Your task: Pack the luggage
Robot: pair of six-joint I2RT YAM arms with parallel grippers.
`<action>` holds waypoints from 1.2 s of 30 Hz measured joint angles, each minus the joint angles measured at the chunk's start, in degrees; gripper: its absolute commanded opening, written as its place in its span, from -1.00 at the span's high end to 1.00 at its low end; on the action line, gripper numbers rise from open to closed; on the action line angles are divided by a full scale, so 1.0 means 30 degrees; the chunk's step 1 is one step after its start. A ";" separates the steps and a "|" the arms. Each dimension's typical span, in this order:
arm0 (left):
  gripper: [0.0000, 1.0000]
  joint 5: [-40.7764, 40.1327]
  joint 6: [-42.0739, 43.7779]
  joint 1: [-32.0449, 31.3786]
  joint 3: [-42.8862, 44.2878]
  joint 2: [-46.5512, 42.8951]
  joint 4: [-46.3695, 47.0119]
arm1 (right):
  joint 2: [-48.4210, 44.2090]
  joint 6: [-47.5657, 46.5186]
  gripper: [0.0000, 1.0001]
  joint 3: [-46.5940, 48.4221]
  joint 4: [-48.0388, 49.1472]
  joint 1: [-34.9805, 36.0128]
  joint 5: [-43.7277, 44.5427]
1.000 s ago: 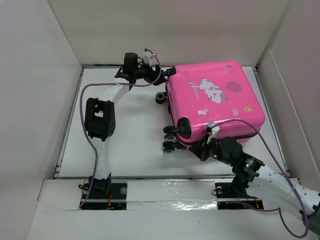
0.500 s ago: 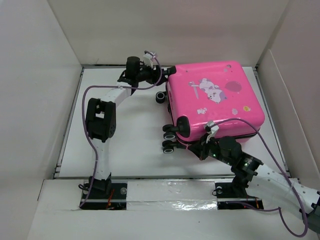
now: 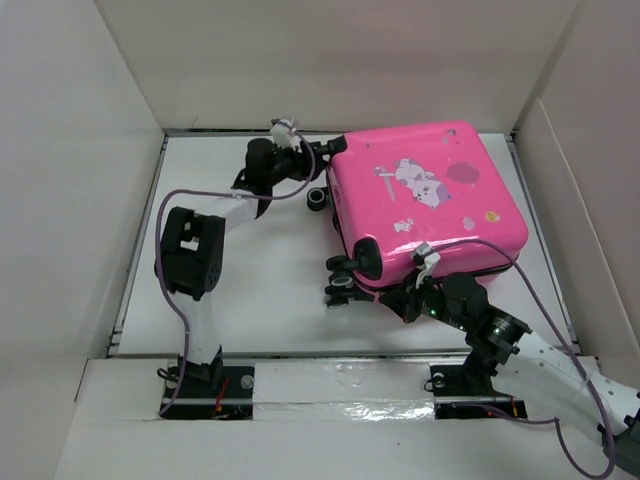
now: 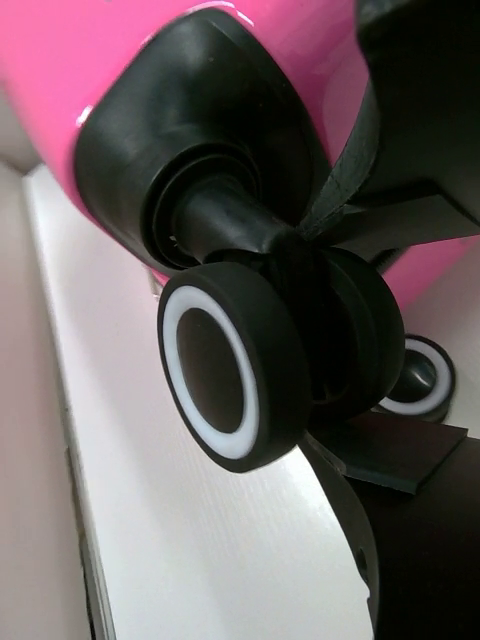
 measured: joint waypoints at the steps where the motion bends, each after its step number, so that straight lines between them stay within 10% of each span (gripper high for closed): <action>1: 1.00 -0.0466 -0.0619 0.0058 -0.1260 -0.0583 0.1107 | -0.0073 -0.0087 1.00 0.0007 -0.0117 -0.0226 -0.0408; 19: 1.00 -1.1854 -0.5880 -0.1348 -2.0152 -1.4841 0.8473 | 0.7839 -0.1392 1.00 0.2302 0.2215 -1.2007 -0.7089; 25: 1.00 -1.2240 -0.5916 -0.6994 -2.1573 -1.7515 0.6747 | 0.8160 0.0495 1.00 0.0153 0.8466 -0.7810 -0.4036; 34: 1.00 -1.0841 -0.6186 -0.8830 -2.1048 -1.7901 0.6011 | 0.4816 0.2623 1.00 -0.3024 1.0579 -0.2353 -0.0357; 35: 0.85 -1.0426 -0.6120 -0.9158 -2.0924 -1.7901 0.5982 | 0.4707 0.2521 1.00 -0.2863 1.0193 -0.2601 -0.0503; 36: 0.30 -0.9974 -0.5938 -0.9551 -2.0779 -1.7923 0.5931 | 0.4663 0.2375 1.00 -0.2579 0.9632 -0.2994 -0.0809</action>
